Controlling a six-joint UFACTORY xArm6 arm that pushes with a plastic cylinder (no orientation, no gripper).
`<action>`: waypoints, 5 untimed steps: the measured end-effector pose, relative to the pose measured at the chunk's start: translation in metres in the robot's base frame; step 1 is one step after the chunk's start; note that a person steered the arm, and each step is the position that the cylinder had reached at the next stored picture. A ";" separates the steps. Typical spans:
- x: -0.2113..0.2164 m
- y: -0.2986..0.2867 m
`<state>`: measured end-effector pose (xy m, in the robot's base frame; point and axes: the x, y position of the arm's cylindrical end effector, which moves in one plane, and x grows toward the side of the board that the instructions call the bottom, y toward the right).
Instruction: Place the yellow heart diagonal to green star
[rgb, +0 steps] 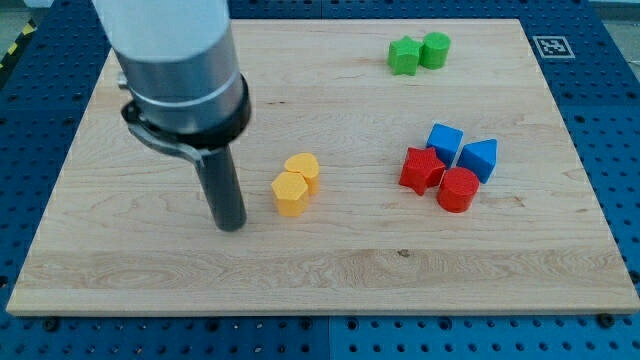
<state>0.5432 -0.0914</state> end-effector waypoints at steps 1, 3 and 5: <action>0.004 0.015; -0.009 0.020; -0.030 0.061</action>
<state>0.5134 -0.0302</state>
